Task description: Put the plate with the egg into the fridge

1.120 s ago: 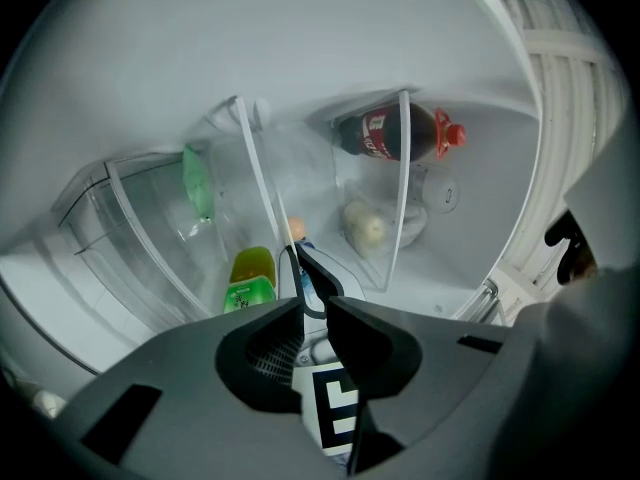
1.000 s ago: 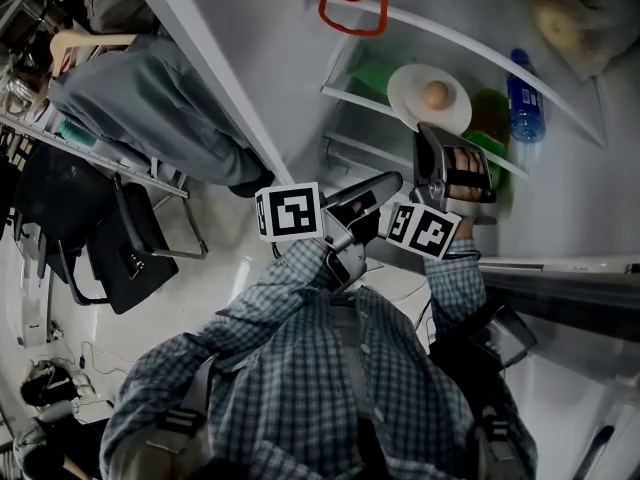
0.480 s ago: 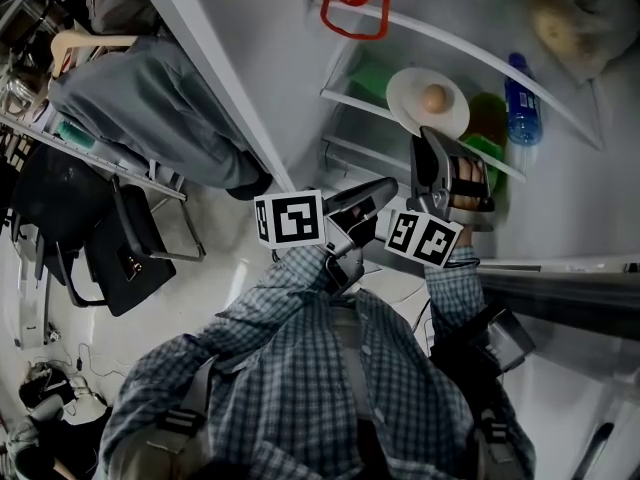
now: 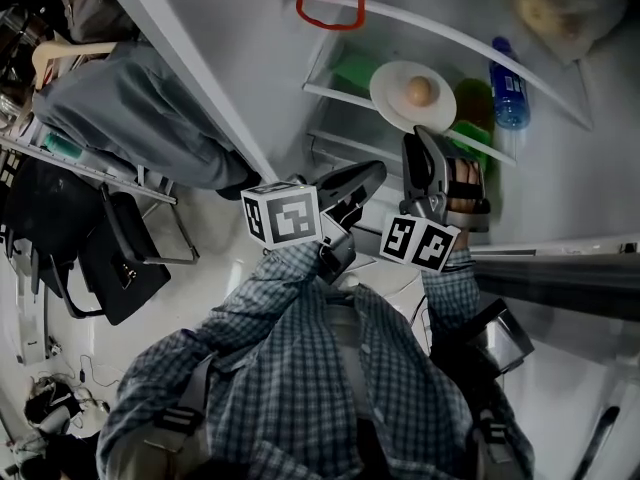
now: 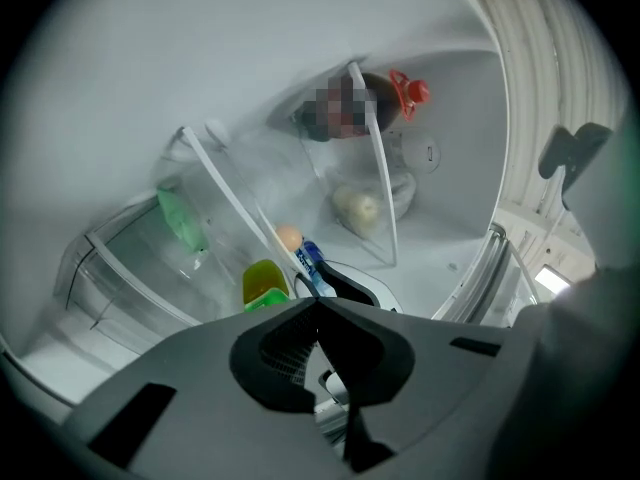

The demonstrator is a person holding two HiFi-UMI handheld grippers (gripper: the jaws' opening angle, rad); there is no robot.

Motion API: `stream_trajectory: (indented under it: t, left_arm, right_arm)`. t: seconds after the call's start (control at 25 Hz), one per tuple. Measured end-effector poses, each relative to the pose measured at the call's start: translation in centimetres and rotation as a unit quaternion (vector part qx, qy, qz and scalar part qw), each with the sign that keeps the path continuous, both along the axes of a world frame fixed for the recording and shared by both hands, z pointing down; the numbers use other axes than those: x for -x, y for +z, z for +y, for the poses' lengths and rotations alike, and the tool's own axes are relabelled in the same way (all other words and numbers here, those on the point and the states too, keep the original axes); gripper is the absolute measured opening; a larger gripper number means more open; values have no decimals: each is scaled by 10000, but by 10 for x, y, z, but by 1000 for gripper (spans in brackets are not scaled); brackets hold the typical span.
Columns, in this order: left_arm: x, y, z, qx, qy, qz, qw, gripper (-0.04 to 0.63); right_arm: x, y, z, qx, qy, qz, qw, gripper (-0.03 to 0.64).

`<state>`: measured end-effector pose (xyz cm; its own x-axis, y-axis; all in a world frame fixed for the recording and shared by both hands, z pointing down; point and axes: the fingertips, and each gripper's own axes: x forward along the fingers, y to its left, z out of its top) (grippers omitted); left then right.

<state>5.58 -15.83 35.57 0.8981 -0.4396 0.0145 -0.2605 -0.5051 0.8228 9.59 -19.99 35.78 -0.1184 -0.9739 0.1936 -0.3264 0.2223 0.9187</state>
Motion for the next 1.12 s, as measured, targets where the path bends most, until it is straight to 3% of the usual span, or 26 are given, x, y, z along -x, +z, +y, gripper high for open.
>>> stream_trajectory:
  t: [0.44,0.6,0.92,1.12]
  left_arm:
    - [1,2,-3,66,-11,48,10000,7]
    - [1,2,-3,66,-18,52,10000,7]
    - [1,0,-3,52,-25,45,10000,7]
    - [2,2,-3,-27,-44,-35,10000,6]
  right_arm:
    - [0,-8,9,-127,84,-107,9998,90]
    - [-2,-6,6,-138,134,-68,9998,6]
    - [-3,-4,-2,-95,167,-6,9998,6]
    - [-2,-8,1,-83,138,-331,9993,6]
